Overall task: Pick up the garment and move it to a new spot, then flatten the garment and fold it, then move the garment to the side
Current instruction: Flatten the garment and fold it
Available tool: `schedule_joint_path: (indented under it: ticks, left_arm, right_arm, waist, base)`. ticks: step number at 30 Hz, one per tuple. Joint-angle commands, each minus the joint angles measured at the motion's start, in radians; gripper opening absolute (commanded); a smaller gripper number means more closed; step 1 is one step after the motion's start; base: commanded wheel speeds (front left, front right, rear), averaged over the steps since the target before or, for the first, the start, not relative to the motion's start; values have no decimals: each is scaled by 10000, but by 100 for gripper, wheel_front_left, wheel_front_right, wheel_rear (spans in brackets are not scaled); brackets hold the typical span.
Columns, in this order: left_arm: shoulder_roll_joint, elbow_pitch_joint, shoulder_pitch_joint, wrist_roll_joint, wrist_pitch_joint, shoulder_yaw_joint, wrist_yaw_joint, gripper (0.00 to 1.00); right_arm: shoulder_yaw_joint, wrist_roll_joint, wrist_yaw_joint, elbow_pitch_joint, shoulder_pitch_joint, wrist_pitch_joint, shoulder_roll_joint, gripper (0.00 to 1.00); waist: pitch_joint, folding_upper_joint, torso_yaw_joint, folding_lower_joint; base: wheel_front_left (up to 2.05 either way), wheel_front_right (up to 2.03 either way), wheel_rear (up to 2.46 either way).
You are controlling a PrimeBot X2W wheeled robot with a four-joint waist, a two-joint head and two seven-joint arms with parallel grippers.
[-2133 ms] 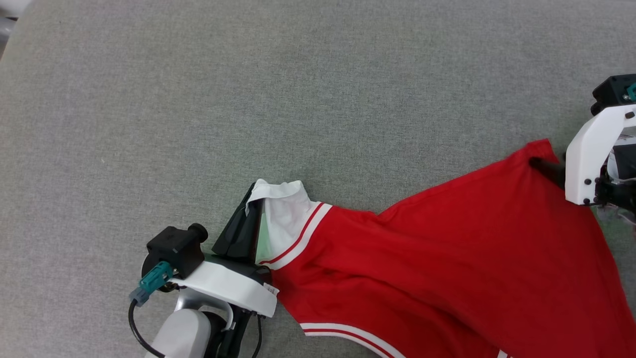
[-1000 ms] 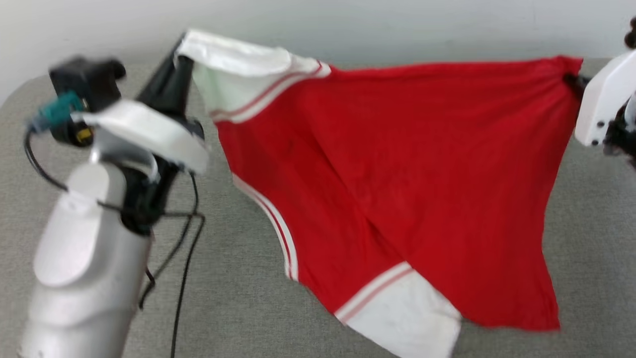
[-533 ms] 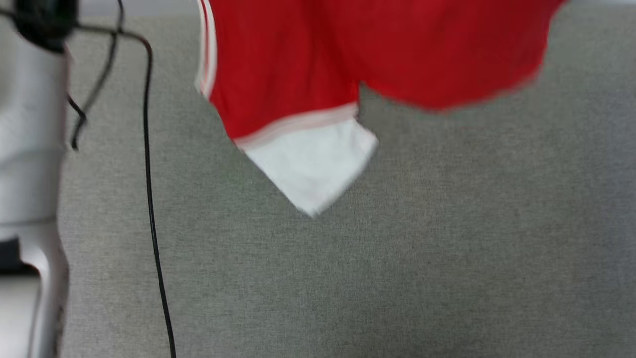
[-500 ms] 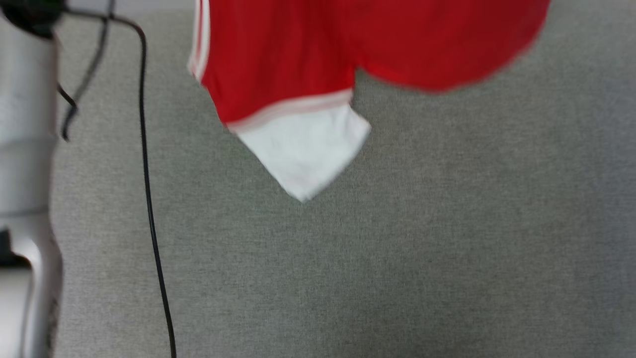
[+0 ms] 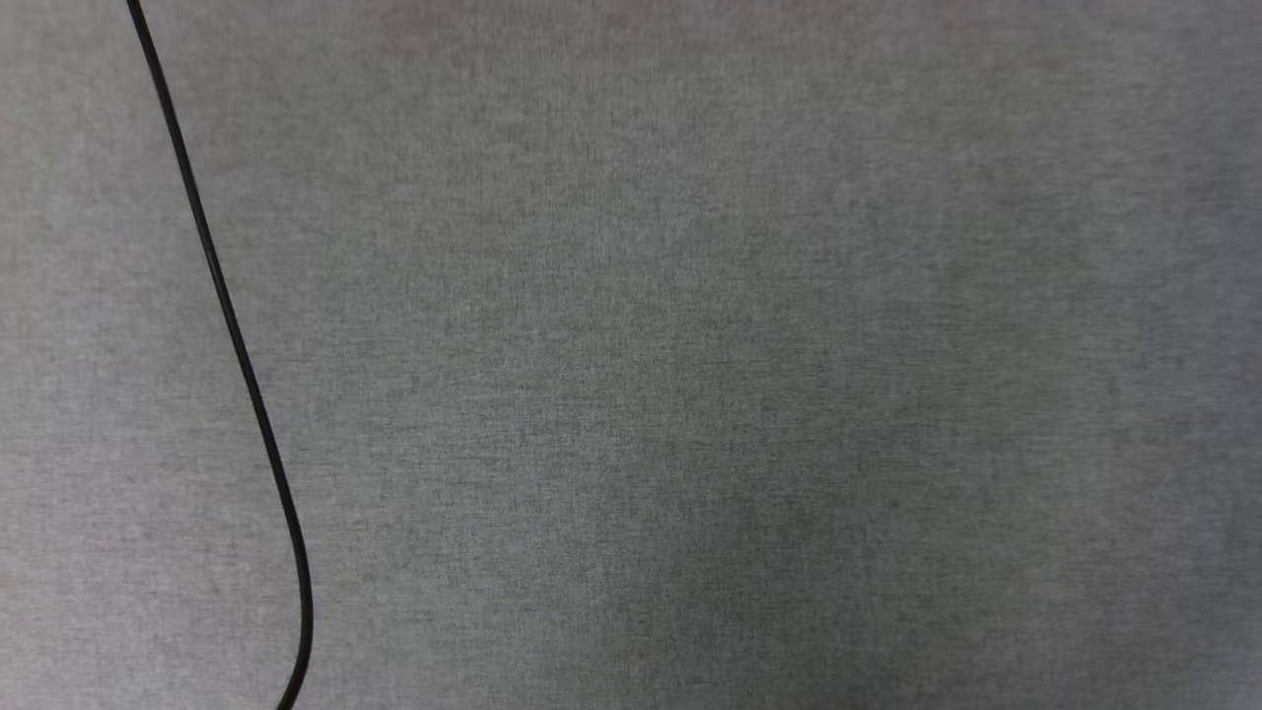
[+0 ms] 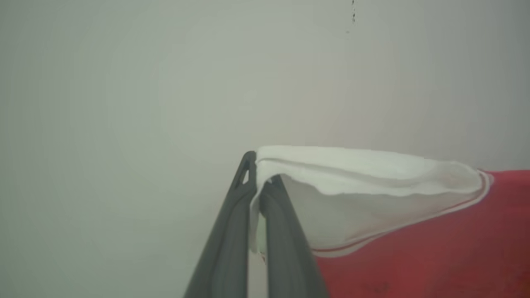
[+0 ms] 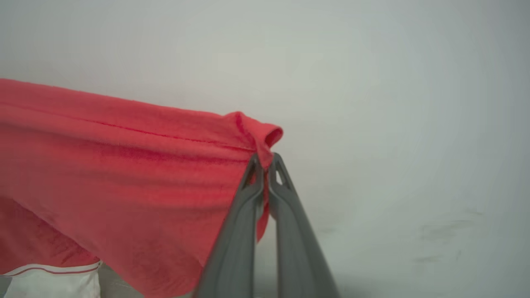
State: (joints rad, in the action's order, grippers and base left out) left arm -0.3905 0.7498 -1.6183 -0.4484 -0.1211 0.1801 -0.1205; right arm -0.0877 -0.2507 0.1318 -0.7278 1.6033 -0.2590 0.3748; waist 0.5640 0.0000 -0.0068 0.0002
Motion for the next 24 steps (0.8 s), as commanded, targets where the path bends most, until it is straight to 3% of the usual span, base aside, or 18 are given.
schedule_joint_path:
  ticks: [1, 11, 18, 24]
  left_arm:
    - [-80, 244, -153, -120, -144, -62, 0, 0]
    - [146, 1659, 1309, -823, -759, 369, -98, 0]
    - [-105, 1473, 3930, -2164, -1123, 465, -89, 0]
    - [-315, 714, 6898, -3098, -1387, -3, -86, 0]
  right_arm:
    - [-115, -141, -20, -331, 249, 204, -85, 0]
    - [-1357, -1095, -20, -2010, -653, 1165, -255, 0]
    - [-2505, -2127, -20, -2360, -2708, 1841, -203, 0]
    - [-3420, -3141, -24, -1853, -4956, 2169, 100, 0]
  waist:
    - [519, 0, 105, -2]
    - [665, 0, 140, -2]
    - [-384, 0, 11, -2]
    - [-1593, 0, -78, -2]
  base:
    - [0, 0, 0]
    - [0, 0, 0]
    - [0, 0, 0]
    - [0, 0, 0]
